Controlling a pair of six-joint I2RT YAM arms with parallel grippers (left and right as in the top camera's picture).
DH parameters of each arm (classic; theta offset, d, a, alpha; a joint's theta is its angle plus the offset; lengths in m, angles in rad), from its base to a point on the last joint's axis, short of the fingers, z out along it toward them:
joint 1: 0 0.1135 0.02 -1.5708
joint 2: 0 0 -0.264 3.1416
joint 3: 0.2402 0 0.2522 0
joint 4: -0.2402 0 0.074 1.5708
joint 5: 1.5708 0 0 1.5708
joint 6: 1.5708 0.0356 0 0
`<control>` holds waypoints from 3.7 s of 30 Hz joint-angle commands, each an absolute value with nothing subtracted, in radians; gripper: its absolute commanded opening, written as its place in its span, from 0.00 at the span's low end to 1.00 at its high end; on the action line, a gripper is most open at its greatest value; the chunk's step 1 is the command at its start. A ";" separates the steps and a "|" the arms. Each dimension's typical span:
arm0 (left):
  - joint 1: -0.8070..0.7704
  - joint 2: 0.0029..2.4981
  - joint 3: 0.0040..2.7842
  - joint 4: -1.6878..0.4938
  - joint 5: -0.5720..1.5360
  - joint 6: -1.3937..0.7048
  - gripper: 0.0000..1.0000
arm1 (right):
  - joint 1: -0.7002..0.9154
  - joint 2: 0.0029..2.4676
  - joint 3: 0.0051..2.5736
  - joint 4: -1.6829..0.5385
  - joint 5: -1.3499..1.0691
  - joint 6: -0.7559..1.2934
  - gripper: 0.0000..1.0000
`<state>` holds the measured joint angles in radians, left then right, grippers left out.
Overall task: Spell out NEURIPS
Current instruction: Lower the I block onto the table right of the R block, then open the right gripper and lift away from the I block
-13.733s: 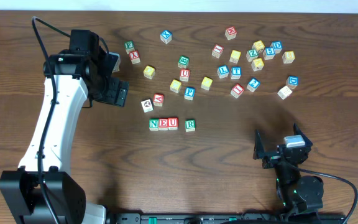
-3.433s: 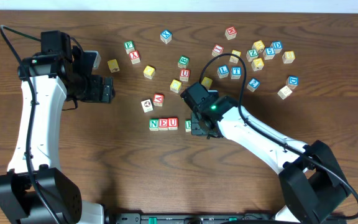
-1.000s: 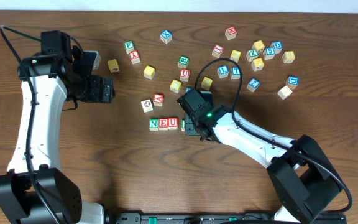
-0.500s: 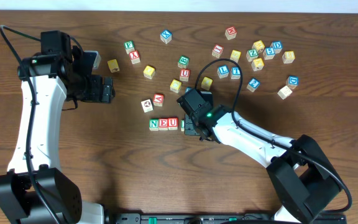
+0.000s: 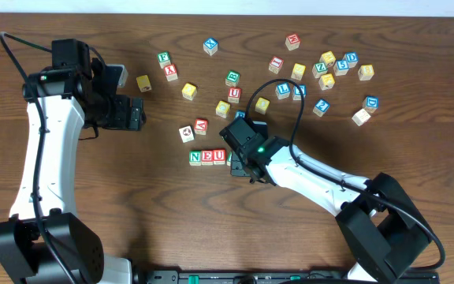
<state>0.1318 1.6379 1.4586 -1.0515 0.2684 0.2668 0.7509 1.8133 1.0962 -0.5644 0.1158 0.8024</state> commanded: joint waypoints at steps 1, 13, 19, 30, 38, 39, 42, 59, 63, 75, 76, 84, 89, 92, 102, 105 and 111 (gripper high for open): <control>0.131 1.623 1.479 -1.057 0.280 0.280 0.95 | 0.761 1.827 1.089 -0.565 0.133 0.826 0.01; 0.131 1.623 1.479 -1.057 0.280 0.279 0.95 | 0.761 1.827 1.089 -0.520 0.159 0.781 0.01; 0.131 1.623 1.479 -1.057 0.280 0.279 0.95 | 0.762 1.827 1.089 -0.505 0.155 0.753 0.01; 0.131 1.623 1.479 -1.057 0.280 0.279 0.95 | 0.762 1.827 1.089 -0.488 0.156 0.694 0.01; 0.131 1.623 1.479 -1.057 0.280 0.279 0.95 | 0.762 1.827 1.089 -0.524 0.189 0.736 0.01; 0.131 1.623 1.479 -1.057 0.279 0.279 0.95 | 0.762 1.827 1.089 -0.524 0.189 0.736 0.01; 0.131 1.623 1.480 -1.057 0.280 0.279 0.95 | 0.762 1.827 1.089 -0.523 0.189 0.736 0.01; 0.131 1.623 1.480 -1.057 0.279 0.279 0.95 | 0.762 1.848 1.089 -0.506 0.197 0.735 0.01; 0.131 1.623 1.479 -1.057 0.280 0.279 0.95 | 0.762 1.848 1.089 -0.505 0.201 0.736 0.02; 0.131 1.623 1.479 -1.057 0.280 0.279 0.95 | 0.762 1.848 1.089 -0.505 0.209 0.736 0.52; 0.131 1.623 1.479 -1.057 0.280 0.279 0.95 | 0.762 1.848 1.089 -0.505 0.209 0.736 0.55; 0.131 1.623 1.479 -1.057 0.280 0.279 0.95 | 0.761 1.848 1.089 -0.505 0.211 0.736 0.58; 0.131 1.623 1.479 -1.057 0.280 0.279 0.95 | 0.761 1.848 1.089 -0.508 0.212 0.736 0.57; 0.131 1.623 1.480 -1.057 0.280 0.279 0.95 | 0.761 1.848 1.089 -0.511 0.220 0.736 0.56; 0.131 1.623 1.479 -1.057 0.279 0.279 0.95 | 0.760 1.827 1.091 -0.521 0.280 0.736 0.57; 0.131 1.623 1.479 -1.057 0.279 0.279 0.95 | 0.760 1.793 1.091 -0.531 0.315 0.736 0.58; 0.131 1.623 1.479 -1.057 0.280 0.279 0.95 | 0.760 1.678 1.092 -0.545 0.371 0.727 0.61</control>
